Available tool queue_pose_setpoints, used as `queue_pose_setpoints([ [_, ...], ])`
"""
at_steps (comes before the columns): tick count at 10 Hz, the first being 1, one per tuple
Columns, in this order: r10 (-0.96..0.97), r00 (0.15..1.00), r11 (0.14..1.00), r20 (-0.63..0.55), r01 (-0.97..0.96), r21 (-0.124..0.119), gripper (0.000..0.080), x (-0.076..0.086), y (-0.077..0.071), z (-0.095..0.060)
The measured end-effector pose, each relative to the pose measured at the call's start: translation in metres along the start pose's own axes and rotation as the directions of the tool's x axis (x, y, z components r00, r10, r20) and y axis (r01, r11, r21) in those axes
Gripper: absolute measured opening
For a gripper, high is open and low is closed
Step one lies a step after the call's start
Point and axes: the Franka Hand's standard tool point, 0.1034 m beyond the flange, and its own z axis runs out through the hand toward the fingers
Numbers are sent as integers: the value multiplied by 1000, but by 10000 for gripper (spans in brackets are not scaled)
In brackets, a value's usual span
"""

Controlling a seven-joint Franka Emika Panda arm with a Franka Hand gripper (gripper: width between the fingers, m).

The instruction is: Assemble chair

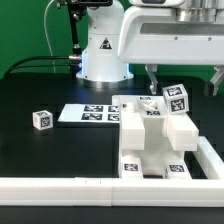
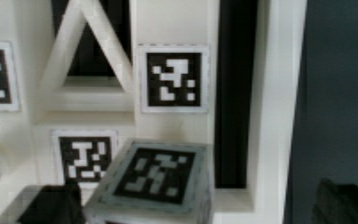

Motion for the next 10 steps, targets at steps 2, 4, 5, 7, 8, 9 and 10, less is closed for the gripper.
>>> queue_pose_setpoints([
  [2,13,1000,1000,0,-13,0,513,0,0,0],
  [4,61,998,998,-1,-61,1,281,0,0,0],
  [5,125,992,992,-1,-125,1,281,0,0,0],
  [7,231,973,973,0,-231,3,281,0,0,0],
  [8,302,953,953,2,-302,6,281,0,-1,0],
  [9,354,935,935,3,-354,7,281,0,-1,0],
  [10,426,905,905,2,-426,8,281,0,-1,0],
])
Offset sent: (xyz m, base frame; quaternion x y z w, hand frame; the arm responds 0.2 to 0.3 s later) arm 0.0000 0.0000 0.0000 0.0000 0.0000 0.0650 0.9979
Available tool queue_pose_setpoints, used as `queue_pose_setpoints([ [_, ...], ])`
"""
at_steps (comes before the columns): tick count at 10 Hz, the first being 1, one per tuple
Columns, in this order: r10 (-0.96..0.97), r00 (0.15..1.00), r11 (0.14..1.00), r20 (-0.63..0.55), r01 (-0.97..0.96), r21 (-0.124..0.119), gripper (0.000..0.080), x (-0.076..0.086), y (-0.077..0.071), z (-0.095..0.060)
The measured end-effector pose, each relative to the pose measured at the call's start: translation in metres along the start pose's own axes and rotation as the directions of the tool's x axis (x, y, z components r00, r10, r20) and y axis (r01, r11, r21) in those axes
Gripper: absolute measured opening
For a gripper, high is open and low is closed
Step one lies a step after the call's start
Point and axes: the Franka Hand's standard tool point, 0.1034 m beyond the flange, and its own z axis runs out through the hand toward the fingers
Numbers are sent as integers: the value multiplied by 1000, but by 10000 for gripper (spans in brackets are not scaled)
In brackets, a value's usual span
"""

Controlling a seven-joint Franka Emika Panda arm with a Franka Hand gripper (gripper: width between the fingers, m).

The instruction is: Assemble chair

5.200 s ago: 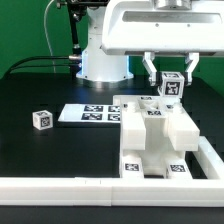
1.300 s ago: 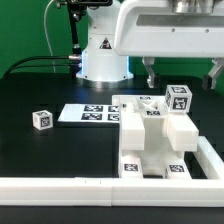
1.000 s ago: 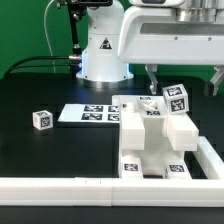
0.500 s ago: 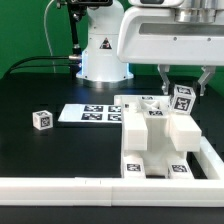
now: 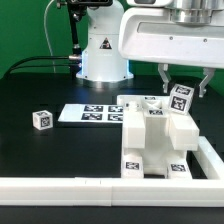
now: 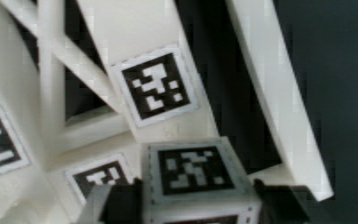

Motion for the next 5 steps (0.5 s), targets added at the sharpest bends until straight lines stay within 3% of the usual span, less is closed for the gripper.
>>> queue_pose_setpoints([
  [5,373,928,927,-2,-373,24,284,2,-2,0],
])
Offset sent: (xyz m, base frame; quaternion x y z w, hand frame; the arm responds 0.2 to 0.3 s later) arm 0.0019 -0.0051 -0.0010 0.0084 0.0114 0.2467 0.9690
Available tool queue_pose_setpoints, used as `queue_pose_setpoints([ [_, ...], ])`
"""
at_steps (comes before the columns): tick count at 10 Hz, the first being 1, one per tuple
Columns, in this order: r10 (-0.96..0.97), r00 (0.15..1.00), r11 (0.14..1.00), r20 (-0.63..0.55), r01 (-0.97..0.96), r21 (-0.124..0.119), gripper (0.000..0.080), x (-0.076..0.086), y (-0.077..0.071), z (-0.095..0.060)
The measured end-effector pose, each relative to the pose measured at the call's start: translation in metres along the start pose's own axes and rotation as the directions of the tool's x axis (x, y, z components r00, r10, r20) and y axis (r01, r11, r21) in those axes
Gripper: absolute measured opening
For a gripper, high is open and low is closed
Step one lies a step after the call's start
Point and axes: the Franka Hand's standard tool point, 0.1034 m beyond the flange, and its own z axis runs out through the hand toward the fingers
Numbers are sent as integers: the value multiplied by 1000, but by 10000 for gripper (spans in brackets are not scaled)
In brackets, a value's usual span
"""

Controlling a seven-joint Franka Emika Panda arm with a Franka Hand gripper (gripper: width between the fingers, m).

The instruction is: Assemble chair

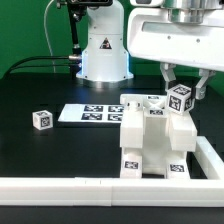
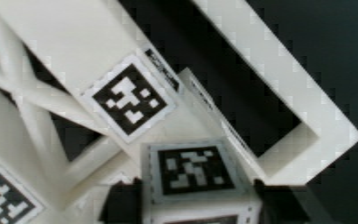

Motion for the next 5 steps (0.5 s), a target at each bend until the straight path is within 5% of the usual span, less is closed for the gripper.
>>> queue_pose_setpoints([
  [2,128,992,992,7,-128,6,284,-1,-1,0],
  [5,122,993,993,7,-122,6,602,-1,-1,0],
])
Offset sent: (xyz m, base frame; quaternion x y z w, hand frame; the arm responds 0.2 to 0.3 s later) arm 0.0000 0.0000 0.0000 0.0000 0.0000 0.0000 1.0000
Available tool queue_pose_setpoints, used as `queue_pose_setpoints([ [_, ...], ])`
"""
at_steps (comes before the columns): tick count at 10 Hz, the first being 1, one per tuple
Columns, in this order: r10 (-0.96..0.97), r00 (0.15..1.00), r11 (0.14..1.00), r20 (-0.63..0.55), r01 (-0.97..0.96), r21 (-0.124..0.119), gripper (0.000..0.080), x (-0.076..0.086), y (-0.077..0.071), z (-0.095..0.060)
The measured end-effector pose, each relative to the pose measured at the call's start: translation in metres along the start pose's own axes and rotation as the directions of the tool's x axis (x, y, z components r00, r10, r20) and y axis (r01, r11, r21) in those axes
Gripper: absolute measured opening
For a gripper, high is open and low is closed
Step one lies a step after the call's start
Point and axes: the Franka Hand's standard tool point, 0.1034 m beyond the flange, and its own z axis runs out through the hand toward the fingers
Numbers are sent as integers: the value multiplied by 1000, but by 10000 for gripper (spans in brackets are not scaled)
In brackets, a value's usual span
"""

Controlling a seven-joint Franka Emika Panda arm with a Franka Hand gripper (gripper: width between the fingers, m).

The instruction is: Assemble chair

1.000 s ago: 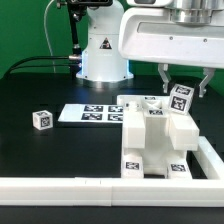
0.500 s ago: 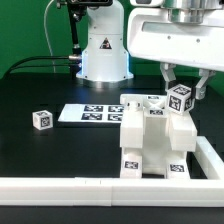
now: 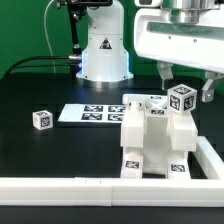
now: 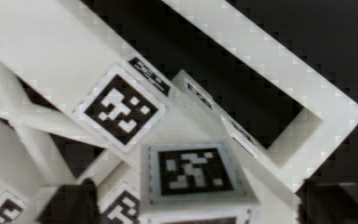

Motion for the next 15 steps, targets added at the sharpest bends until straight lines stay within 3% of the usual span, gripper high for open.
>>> queue_pose_setpoints([
  [3,-50,999,999,0,50,0,647,0,0,0],
  [5,-243,970,970,0,243,4,649,-1,-2,-4],
  [6,-454,891,891,-13,454,9,649,1,-2,-1],
  [9,-660,751,752,-11,660,-8,649,0,2,3],
  [10,-741,672,672,-7,741,-12,649,1,3,3],
  [12,-906,423,423,18,906,-10,649,5,3,2],
  [13,-929,369,369,25,929,-7,649,4,3,1],
  [14,-935,354,354,25,935,-7,507,5,4,2],
  [15,-923,384,384,25,923,-8,507,5,4,2],
])
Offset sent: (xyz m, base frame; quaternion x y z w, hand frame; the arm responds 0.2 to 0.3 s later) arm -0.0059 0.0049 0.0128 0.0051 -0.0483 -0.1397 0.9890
